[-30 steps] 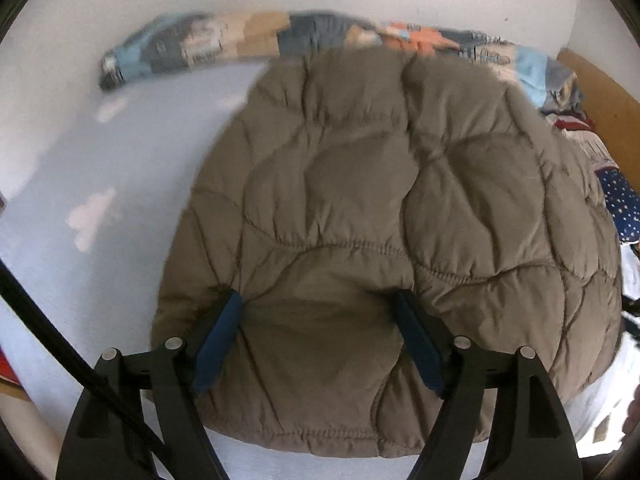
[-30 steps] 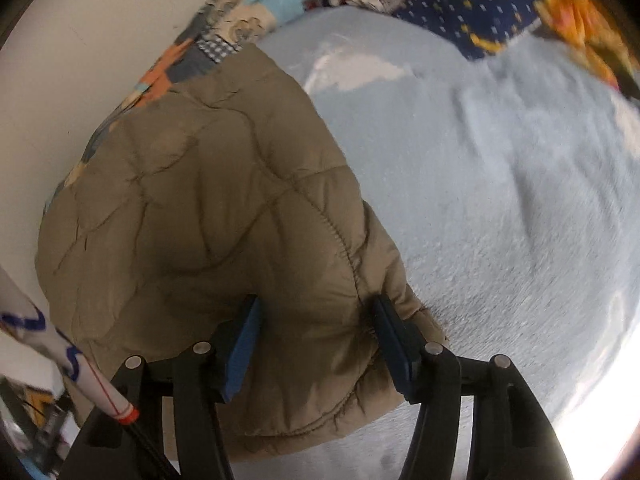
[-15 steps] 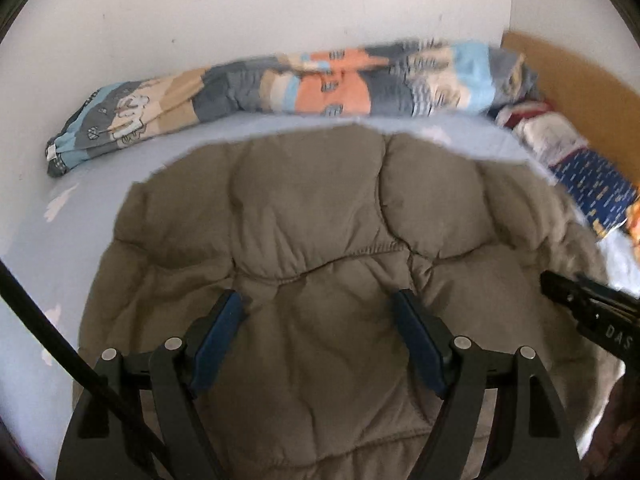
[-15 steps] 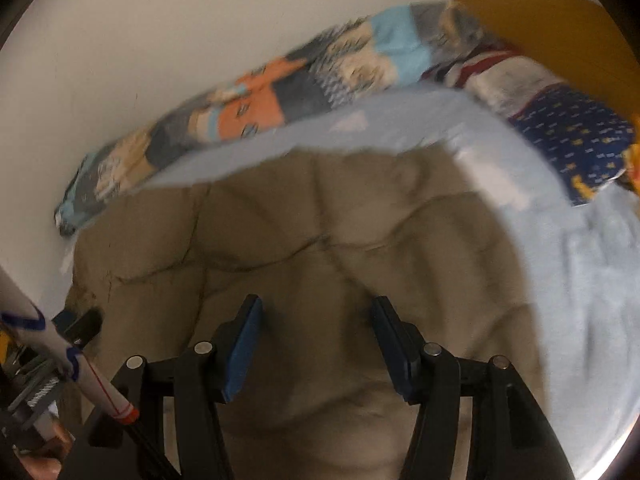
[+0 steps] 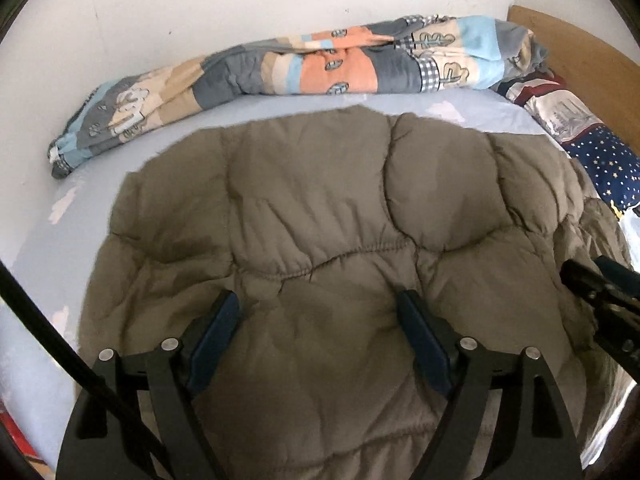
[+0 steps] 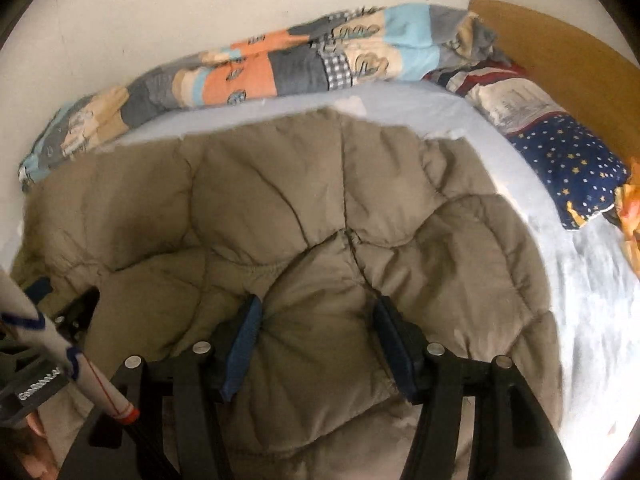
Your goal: Fold large clothes
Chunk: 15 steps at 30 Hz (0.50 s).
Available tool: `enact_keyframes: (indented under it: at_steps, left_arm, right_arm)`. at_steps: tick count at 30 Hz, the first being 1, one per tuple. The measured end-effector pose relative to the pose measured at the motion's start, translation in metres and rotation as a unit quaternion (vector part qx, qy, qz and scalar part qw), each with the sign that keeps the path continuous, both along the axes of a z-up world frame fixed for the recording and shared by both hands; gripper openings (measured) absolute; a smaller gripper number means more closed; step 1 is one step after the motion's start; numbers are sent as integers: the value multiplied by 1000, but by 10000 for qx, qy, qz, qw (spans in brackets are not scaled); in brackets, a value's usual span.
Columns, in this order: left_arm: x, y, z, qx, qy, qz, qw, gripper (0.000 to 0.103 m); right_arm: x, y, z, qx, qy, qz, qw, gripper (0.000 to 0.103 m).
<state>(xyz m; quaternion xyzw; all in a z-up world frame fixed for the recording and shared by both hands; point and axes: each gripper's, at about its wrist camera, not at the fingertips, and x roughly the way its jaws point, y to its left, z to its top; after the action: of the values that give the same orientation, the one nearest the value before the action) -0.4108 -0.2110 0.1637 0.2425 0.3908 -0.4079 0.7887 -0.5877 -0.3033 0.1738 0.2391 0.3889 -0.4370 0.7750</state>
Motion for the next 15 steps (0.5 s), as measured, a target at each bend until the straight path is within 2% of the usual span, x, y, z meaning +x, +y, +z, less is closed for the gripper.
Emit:
enact_keyframes:
  at_steps: [6,9,11,15]
  left_arm:
    - [-20,30,17,-64,-160,-71,9998,82]
    - [-31,52,16,62,-233,-55,9997,82]
    - [-36,60,7,173,-204,-44,9996,82]
    - [-34,59,-6,264,-146,-63,9995,82]
  right_arm:
    - [-12,37,19,-121,-56,327,9994,64]
    - [-18,55,21,-204,55,438,9988,64]
    - [-21,62,18,-156,78,457,9988,64]
    - [-11,60,-5,58,403,539,9977,64]
